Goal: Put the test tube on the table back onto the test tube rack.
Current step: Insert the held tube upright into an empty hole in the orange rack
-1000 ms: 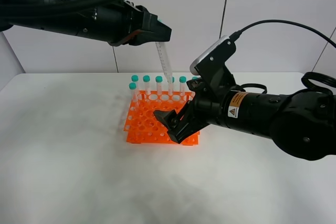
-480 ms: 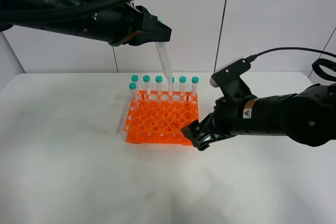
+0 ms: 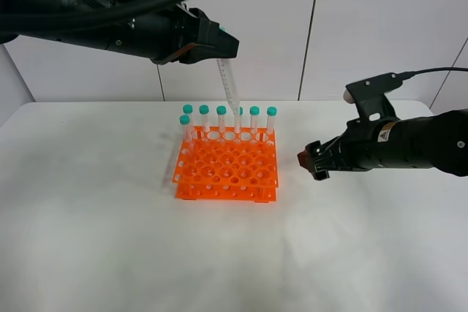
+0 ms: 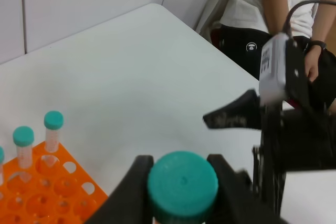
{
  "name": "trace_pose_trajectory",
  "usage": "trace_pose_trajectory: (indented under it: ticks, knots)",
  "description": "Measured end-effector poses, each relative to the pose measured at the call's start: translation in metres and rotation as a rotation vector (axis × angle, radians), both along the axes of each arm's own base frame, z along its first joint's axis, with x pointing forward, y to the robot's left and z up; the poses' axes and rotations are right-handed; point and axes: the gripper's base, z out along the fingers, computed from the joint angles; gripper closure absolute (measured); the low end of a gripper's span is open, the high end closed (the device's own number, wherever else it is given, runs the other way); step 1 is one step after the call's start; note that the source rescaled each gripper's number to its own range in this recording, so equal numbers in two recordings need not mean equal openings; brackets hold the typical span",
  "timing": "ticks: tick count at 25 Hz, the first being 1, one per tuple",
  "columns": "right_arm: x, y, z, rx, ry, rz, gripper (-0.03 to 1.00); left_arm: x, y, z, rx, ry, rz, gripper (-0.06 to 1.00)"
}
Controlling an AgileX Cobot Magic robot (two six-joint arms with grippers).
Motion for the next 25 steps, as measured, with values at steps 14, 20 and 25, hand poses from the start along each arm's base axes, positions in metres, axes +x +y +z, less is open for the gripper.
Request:
trace_pose_trajectory:
  ticks: [14, 20, 25]
  knots:
    - [0.012, -0.069, 0.0, 0.001, -0.007, -0.253, -0.03, -0.001, 0.0, 0.0, 0.001, 0.005, -0.008, 0.94]
    - [0.011, -0.094, 0.0, -0.017, -0.009, -0.329, -0.03, -0.001, -0.001, 0.0, 0.003, 0.005, -0.014, 0.94]
    - [0.009, -0.115, 0.0, -0.027, -0.003, -0.395, -0.03, -0.001, -0.001, 0.0, 0.005, 0.003, -0.015, 0.94]
